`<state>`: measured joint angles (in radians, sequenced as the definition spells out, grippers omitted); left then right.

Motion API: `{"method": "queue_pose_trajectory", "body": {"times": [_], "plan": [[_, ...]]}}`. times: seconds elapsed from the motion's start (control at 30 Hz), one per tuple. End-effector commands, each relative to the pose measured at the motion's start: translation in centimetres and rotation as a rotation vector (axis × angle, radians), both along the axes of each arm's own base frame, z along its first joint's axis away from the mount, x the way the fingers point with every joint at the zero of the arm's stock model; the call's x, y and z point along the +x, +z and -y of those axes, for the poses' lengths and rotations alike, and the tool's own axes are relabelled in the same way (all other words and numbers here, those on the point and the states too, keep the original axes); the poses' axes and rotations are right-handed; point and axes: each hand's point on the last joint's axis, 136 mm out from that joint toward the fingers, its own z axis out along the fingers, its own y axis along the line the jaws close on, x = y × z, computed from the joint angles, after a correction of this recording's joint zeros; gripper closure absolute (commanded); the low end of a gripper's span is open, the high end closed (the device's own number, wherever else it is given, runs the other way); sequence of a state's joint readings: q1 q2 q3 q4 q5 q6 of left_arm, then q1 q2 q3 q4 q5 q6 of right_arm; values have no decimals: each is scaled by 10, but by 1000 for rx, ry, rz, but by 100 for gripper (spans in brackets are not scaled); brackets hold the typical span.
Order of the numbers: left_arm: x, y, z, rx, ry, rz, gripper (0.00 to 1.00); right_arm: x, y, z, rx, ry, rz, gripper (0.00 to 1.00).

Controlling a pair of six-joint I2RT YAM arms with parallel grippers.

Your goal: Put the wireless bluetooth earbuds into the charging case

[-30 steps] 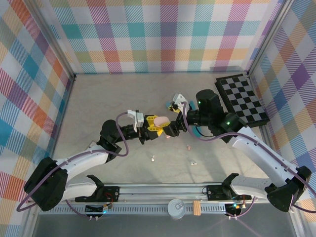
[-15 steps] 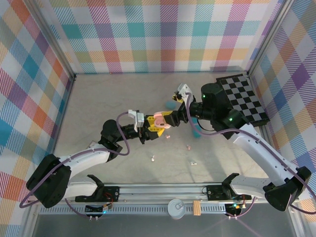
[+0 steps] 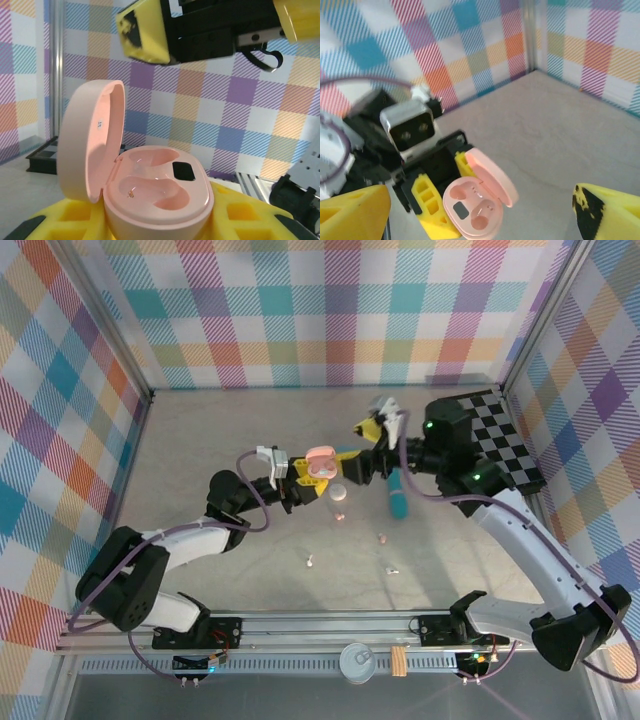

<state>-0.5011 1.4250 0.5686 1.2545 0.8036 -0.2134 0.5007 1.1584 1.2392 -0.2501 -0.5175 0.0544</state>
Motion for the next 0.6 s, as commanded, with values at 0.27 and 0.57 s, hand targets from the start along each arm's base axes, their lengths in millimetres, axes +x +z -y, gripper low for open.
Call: {"method": "queue_pose_trajectory", "body": {"times": [0.27,0.57], "plan": [[59,24,-18,-43,62,49,68,112,-39,69,141,-360,-404,9],[69,12,-22,-18,84,69,68,87,-134,79,19,-448,-589,11]]}}
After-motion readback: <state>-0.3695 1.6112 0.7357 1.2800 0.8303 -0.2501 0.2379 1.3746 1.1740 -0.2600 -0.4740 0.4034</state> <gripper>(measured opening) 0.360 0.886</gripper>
